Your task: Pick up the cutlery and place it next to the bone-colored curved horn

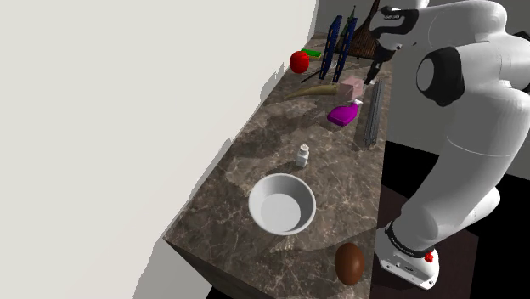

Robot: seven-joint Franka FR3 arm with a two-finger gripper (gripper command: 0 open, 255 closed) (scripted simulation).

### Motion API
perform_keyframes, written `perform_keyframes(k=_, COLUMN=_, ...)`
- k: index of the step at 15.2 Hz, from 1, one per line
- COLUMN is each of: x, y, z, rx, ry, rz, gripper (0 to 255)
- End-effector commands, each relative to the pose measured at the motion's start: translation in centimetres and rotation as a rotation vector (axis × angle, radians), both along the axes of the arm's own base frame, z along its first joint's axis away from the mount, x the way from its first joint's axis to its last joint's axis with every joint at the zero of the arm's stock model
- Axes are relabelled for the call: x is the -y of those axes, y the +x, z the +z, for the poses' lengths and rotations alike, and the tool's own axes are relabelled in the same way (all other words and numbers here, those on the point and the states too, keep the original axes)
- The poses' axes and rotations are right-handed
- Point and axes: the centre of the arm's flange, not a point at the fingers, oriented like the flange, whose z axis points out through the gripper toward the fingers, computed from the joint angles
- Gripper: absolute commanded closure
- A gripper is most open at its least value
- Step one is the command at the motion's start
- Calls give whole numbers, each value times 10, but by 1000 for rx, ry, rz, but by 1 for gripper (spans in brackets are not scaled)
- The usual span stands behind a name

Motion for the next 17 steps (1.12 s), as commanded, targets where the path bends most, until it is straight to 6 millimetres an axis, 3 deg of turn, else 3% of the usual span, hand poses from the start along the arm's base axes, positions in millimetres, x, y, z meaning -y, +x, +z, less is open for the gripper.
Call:
perform_keyframes(k=1, x=26, y=-6, z=-1, rx=0, ry=0, rz=2, gripper=255)
perform_keyframes(k=2, x=36, y=-8, z=-1, rx=0, ry=0, rz=2, gripper=255)
perform_keyframes(k=17, x=36, y=-8, z=-80, rx=0, ry=0, rz=2, gripper=255)
